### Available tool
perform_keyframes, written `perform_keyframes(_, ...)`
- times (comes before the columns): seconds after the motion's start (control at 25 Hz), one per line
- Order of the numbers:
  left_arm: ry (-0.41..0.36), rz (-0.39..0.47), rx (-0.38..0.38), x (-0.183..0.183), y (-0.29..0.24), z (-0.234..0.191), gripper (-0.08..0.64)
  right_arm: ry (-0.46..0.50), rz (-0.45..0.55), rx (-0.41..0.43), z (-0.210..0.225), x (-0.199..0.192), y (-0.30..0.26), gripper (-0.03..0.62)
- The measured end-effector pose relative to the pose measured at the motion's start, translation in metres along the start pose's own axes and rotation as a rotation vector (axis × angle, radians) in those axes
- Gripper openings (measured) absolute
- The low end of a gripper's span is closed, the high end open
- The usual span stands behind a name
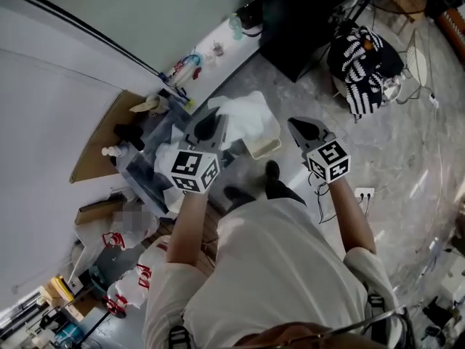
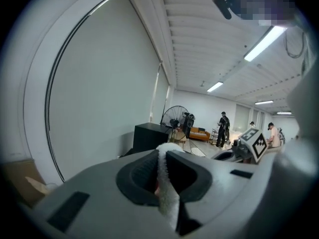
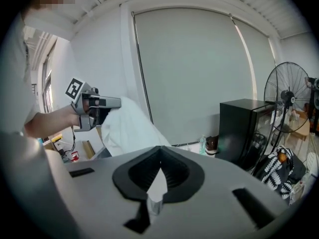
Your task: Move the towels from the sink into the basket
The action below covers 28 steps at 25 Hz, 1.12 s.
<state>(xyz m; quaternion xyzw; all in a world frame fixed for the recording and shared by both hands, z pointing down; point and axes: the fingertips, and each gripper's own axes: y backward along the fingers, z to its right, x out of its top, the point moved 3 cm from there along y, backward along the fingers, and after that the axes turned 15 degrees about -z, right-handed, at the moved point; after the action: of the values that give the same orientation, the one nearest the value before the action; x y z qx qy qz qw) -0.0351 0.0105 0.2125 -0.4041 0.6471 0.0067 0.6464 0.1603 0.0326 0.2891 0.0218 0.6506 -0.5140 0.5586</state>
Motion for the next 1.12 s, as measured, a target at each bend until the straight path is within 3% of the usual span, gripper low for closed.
perform_keyframes(0.24, 0.035, -0.060, 0.029, -0.054, -0.066, 0.002, 0.032, 0.019, -0.100, 0.019, 0.029, -0.043, -0.032, 0.005)
perform_keyframes(0.44, 0.061, -0.096, 0.060, -0.120, -0.122, 0.003, 0.032, -0.022, -0.185, 0.051, 0.053, -0.090, -0.072, 0.003)
perform_keyframes(0.84, 0.127, -0.206, 0.196, -0.292, -0.247, -0.025, 0.032, -0.066, -0.270, 0.110, 0.094, -0.194, -0.182, 0.003)
perform_keyframes(1.12, 0.254, -0.339, 0.254, -0.425, -0.331, -0.036, 0.032, -0.083, -0.333, 0.136, 0.107, -0.289, -0.258, 0.003)
